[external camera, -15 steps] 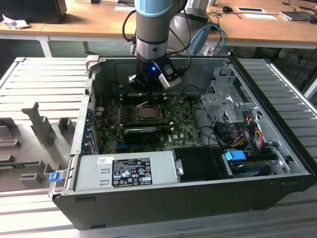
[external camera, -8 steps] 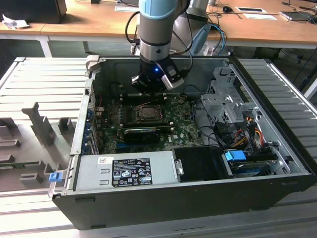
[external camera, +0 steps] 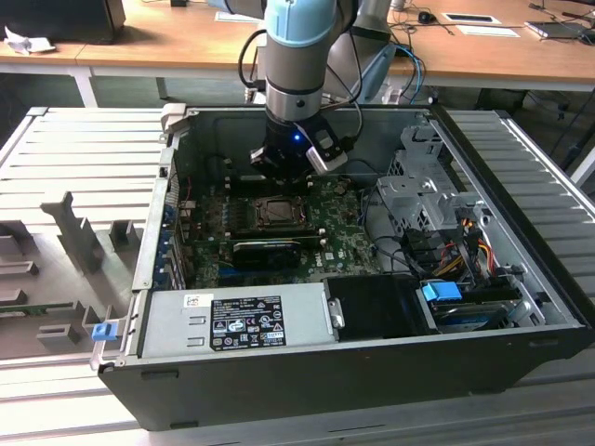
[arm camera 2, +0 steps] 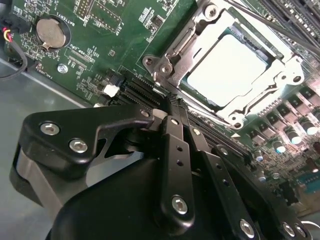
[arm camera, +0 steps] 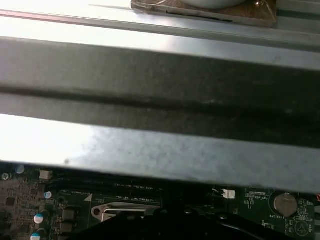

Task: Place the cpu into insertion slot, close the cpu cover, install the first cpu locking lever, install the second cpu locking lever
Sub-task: 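Install the first cpu locking lever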

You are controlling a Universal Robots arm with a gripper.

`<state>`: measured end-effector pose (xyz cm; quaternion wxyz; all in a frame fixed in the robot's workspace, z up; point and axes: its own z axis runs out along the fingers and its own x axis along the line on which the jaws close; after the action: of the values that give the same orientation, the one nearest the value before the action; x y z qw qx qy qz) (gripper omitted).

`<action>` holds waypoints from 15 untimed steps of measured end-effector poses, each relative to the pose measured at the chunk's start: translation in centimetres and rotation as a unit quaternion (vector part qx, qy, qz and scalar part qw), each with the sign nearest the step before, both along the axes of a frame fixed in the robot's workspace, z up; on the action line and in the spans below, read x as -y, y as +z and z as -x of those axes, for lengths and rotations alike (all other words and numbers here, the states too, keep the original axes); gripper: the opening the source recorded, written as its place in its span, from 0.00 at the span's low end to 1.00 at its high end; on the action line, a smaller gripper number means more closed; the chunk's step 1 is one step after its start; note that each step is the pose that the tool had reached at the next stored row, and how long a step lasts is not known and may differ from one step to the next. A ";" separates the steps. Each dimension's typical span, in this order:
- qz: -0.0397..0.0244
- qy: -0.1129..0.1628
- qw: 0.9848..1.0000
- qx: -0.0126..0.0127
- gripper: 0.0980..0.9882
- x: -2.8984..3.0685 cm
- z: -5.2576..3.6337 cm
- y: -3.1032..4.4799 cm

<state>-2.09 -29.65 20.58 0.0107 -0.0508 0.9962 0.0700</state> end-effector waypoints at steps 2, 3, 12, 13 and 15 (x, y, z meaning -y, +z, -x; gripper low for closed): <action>0.000 0.000 1.000 0.000 0.01 0.00 -0.01 -0.13; 0.000 0.000 1.000 0.000 0.01 0.00 -0.02 -0.16; 0.001 0.000 1.000 0.000 0.01 0.10 -0.02 -0.08; 0.000 0.000 1.000 0.000 0.01 0.12 -0.03 -0.08; 0.001 0.000 1.000 0.000 0.01 0.12 -0.03 -0.11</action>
<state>-2.06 -29.77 20.46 0.0107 -0.0508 0.9963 0.0692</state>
